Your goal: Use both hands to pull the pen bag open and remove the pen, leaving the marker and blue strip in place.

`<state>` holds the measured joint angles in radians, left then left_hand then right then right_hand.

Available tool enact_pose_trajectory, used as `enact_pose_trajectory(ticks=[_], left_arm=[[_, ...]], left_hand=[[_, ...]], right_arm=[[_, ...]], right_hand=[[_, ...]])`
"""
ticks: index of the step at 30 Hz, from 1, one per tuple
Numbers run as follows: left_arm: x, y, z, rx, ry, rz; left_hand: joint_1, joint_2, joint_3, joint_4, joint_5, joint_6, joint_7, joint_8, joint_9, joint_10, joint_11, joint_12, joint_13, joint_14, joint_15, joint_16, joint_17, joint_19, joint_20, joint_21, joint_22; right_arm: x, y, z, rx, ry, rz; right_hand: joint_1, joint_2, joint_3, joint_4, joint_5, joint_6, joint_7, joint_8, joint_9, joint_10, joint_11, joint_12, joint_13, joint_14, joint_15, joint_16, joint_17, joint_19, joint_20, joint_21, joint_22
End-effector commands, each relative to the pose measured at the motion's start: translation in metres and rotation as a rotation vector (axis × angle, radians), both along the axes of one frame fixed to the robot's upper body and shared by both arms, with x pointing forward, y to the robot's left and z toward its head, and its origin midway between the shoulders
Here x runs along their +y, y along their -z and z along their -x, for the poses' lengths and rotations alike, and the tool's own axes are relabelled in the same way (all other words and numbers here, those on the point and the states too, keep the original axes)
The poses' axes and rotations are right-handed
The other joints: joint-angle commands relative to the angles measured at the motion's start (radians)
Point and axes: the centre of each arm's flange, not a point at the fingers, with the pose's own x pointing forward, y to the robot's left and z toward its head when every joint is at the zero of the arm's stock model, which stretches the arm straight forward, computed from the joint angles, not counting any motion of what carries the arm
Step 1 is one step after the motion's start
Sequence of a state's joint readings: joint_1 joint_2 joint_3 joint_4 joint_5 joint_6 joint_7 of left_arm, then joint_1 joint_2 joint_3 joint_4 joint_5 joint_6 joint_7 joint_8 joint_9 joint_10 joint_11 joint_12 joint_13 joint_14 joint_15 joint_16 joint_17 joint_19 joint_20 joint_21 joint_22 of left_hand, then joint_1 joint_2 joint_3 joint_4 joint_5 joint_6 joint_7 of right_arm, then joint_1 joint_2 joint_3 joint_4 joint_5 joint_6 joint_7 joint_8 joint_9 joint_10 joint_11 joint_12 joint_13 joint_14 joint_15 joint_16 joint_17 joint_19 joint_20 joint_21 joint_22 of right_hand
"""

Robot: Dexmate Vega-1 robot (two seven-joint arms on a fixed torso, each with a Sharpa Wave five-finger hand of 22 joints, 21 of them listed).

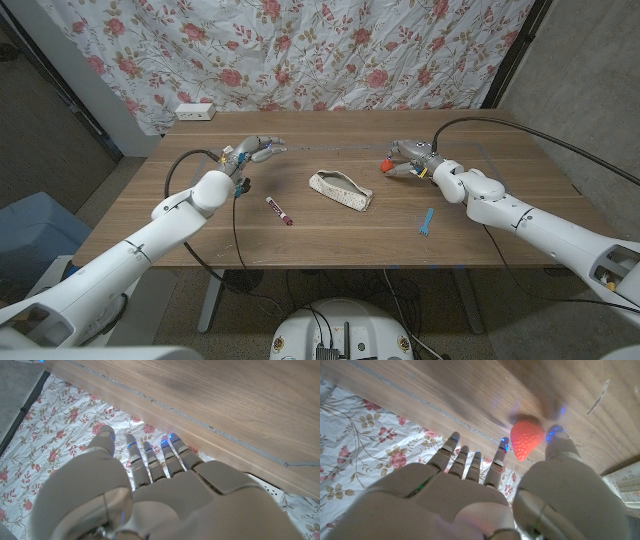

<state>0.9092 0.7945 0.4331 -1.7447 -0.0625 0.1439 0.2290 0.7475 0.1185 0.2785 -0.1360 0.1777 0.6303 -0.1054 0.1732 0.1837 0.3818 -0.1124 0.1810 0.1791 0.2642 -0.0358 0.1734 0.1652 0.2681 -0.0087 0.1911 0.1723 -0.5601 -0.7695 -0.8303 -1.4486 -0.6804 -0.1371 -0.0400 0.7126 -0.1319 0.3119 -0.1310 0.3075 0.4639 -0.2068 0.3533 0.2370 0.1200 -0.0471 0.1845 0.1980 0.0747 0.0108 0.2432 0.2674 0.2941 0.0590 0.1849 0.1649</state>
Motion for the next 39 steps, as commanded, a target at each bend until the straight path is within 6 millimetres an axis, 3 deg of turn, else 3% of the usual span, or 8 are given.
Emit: enact_pose_trajectory(ticks=[1, 6, 8, 17, 28, 39], left_arm=[[0.011, 0.007, -0.004, 0.002, 0.001, 0.025], [0.014, 0.008, -0.008, 0.011, 0.018, 0.041], [0.016, 0.008, -0.009, 0.01, 0.025, 0.046], [0.021, 0.013, -0.013, 0.004, 0.068, 0.1], [0.021, 0.027, -0.019, 0.003, 0.084, 0.156], [0.025, 0.034, -0.033, -0.01, 0.119, 0.23]], left_hand=[[-0.007, 0.005, 0.01, 0.001, 0.0, -0.008, 0.001, 0.003, 0.002, -0.005, 0.004, 0.008, 0.004, -0.004, -0.044, 0.0, 0.002, -0.005, -0.004, -0.001, 0.003], [-0.018, 0.006, 0.012, -0.001, -0.001, -0.036, 0.001, -0.001, 0.002, -0.02, 0.008, 0.006, 0.004, -0.022, -0.037, -0.004, 0.003, -0.012, -0.003, -0.001, 0.004], [-0.024, 0.005, 0.013, -0.002, -0.002, -0.053, -0.003, -0.004, 0.001, -0.029, 0.008, 0.004, 0.004, -0.03, -0.038, -0.005, 0.003, -0.018, -0.001, -0.003, 0.003], [-0.063, 0.01, 0.013, 0.005, -0.004, -0.125, -0.013, -0.008, -0.001, -0.075, 0.017, -0.001, 0.004, -0.074, -0.029, -0.006, 0.005, -0.045, -0.002, -0.006, 0.003], [-0.114, 0.016, 0.013, 0.013, -0.005, -0.211, -0.018, -0.008, -0.004, -0.132, 0.041, -0.002, 0.003, -0.128, -0.012, -0.006, 0.005, -0.081, -0.002, -0.008, 0.003], [-0.174, 0.028, 0.011, 0.031, -0.003, -0.291, -0.02, -0.01, -0.006, -0.183, 0.048, -0.003, 0.002, -0.174, -0.011, -0.004, 0.007, -0.112, -0.002, -0.009, 0.002]], right_arm=[[0.002, -0.005, 0.002, 0.047, -0.007, -0.001], [-0.004, -0.008, 0.003, 0.075, -0.02, -0.02], [-0.007, -0.008, 0.004, 0.084, -0.031, -0.033], [-0.014, -0.012, 0.006, 0.116, -0.071, -0.092], [-0.028, -0.017, 0.002, 0.13, -0.154, -0.252], [-0.035, -0.018, -0.008, 0.169, -0.241, -0.427]], right_hand=[[-0.029, -0.009, -0.016, 0.007, 0.014, -0.07, 0.012, -0.035, -0.011, -0.028, 0.004, -0.002, 0.005, -0.015, 0.015, -0.009, 0.004, -0.012, 0.007, -0.002, 0.004], [-0.08, -0.019, -0.045, 0.021, 0.027, -0.135, 0.03, -0.071, -0.022, -0.067, 0.016, -0.003, 0.005, -0.042, 0.033, -0.019, 0.005, -0.037, 0.017, -0.004, 0.005], [-0.114, -0.02, -0.063, 0.03, 0.038, -0.198, 0.043, -0.104, -0.027, -0.096, 0.026, -0.003, 0.006, -0.061, 0.042, -0.024, 0.006, -0.054, 0.021, -0.004, 0.005], [-0.173, -0.022, -0.098, 0.044, 0.054, -0.321, 0.066, -0.159, -0.037, -0.151, 0.045, -0.003, 0.006, -0.1, 0.06, -0.033, 0.008, -0.081, 0.028, -0.003, 0.005], [-0.244, -0.011, -0.129, 0.074, 0.055, -0.407, 0.076, -0.179, -0.042, -0.177, 0.048, 0.001, 0.004, -0.128, 0.063, -0.036, 0.009, -0.09, 0.02, 0.0, 0.005], [-0.321, 0.0, -0.16, 0.109, 0.047, -0.434, 0.085, -0.173, -0.046, -0.152, 0.036, 0.012, -0.001, -0.131, 0.046, -0.033, 0.006, -0.091, 0.003, 0.002, 0.004]])
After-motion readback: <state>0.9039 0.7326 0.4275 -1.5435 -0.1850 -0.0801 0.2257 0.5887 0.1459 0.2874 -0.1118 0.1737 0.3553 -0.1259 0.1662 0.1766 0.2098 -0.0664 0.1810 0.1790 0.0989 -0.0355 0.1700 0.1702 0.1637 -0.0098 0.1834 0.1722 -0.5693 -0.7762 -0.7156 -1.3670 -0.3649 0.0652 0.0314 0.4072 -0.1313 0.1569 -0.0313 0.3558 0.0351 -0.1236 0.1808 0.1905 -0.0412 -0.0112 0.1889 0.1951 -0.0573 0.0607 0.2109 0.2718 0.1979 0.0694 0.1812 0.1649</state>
